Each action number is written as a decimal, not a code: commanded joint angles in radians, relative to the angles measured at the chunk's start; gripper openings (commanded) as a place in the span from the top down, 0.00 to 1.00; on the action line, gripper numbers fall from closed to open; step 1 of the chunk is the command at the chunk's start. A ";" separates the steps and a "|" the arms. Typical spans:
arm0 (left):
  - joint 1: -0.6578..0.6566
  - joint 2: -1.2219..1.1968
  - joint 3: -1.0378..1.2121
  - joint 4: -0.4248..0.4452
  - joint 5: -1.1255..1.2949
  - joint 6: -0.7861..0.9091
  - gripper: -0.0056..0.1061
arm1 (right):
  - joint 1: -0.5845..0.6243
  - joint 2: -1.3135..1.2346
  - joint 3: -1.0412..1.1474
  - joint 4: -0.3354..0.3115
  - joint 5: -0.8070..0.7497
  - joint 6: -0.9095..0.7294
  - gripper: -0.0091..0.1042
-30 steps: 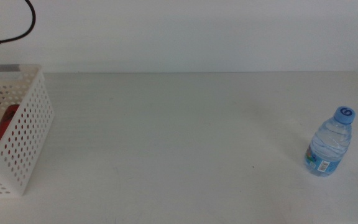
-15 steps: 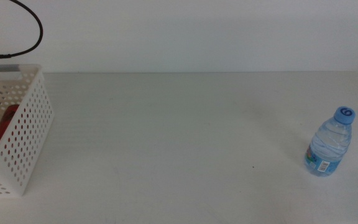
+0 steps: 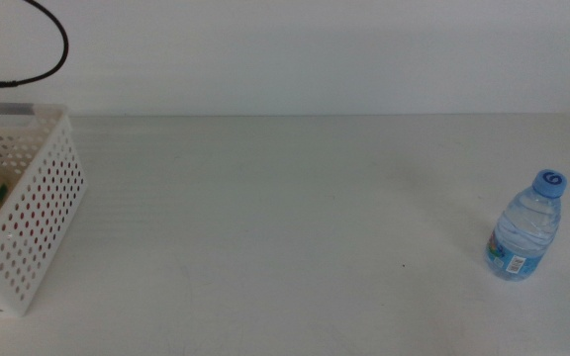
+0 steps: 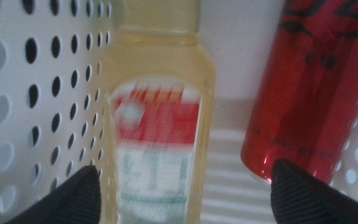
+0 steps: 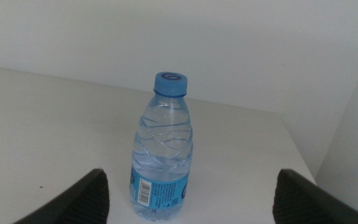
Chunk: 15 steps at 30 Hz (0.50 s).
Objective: Use arms to grab the bottles and put them into the dustbin to the left of the table.
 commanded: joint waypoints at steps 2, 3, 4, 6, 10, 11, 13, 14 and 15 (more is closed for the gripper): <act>-0.029 -0.065 -0.073 -0.002 0.054 -0.049 0.14 | -0.009 -0.028 -0.007 -0.007 -0.075 -0.005 0.31; -0.041 -0.069 -0.094 -0.002 0.066 -0.055 0.14 | -0.009 -0.028 -0.007 -0.007 -0.075 -0.005 0.31; -0.051 -0.071 -0.117 -0.002 0.079 -0.061 0.14 | -0.009 -0.028 -0.007 -0.007 -0.075 -0.005 0.31; -0.077 -0.083 -0.162 -0.005 0.097 -0.080 0.14 | -0.009 -0.028 -0.007 -0.007 -0.075 -0.005 0.31; -0.137 -0.146 -0.194 -0.017 0.077 -0.117 0.14 | -0.009 -0.028 -0.007 -0.007 -0.075 -0.005 0.31; -0.152 -0.162 -0.194 -0.031 0.063 -0.126 0.14 | -0.009 -0.028 -0.007 -0.007 -0.075 -0.005 0.31; -0.189 -0.201 -0.192 -0.079 0.032 -0.126 0.14 | -0.009 -0.028 -0.007 -0.007 -0.075 -0.005 0.31; -0.212 -0.222 -0.184 -0.106 0.019 -0.112 0.14 | -0.009 -0.028 -0.007 -0.007 -0.075 -0.005 0.31; -0.235 -0.240 -0.174 -0.123 0.003 -0.095 0.14 | -0.009 -0.028 -0.007 -0.007 -0.075 -0.005 0.31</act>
